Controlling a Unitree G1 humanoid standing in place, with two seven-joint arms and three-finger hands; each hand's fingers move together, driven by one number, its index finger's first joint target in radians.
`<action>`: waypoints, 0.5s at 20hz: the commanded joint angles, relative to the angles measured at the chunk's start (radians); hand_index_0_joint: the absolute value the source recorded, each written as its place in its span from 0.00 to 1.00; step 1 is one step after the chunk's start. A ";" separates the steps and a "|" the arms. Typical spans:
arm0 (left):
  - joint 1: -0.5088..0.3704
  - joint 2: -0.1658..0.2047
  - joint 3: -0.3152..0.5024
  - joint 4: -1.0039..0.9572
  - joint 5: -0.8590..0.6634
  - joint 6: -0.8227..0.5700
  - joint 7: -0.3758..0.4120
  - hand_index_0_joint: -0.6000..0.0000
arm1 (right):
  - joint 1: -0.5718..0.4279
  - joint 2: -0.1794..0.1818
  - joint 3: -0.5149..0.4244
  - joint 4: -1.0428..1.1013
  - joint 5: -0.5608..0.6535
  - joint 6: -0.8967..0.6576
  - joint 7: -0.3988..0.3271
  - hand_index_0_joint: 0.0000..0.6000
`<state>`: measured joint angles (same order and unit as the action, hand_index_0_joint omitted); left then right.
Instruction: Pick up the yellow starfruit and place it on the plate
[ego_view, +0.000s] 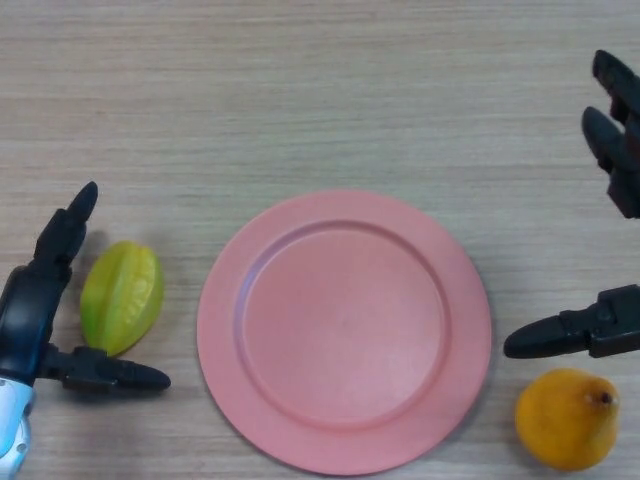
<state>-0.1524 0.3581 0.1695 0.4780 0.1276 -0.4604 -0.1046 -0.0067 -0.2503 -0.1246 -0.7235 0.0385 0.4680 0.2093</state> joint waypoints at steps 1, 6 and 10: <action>-0.020 0.069 0.042 -0.031 -0.012 -0.128 0.017 0.33 | -0.023 -0.021 -0.062 -0.078 0.051 -0.081 -0.018 0.00; 0.002 0.072 0.033 -0.030 0.036 -0.105 -0.031 0.00 | -0.025 -0.021 -0.061 -0.078 0.057 -0.073 -0.027 0.00; 0.012 0.078 0.059 -0.117 0.007 -0.047 -0.048 0.00 | -0.029 -0.022 -0.058 -0.066 0.058 -0.083 -0.026 0.00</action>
<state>-0.1179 0.3798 0.1700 0.3910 0.1412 -0.4341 -0.1689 -0.0104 -0.2505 -0.1251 -0.7450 0.0393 0.5001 0.2091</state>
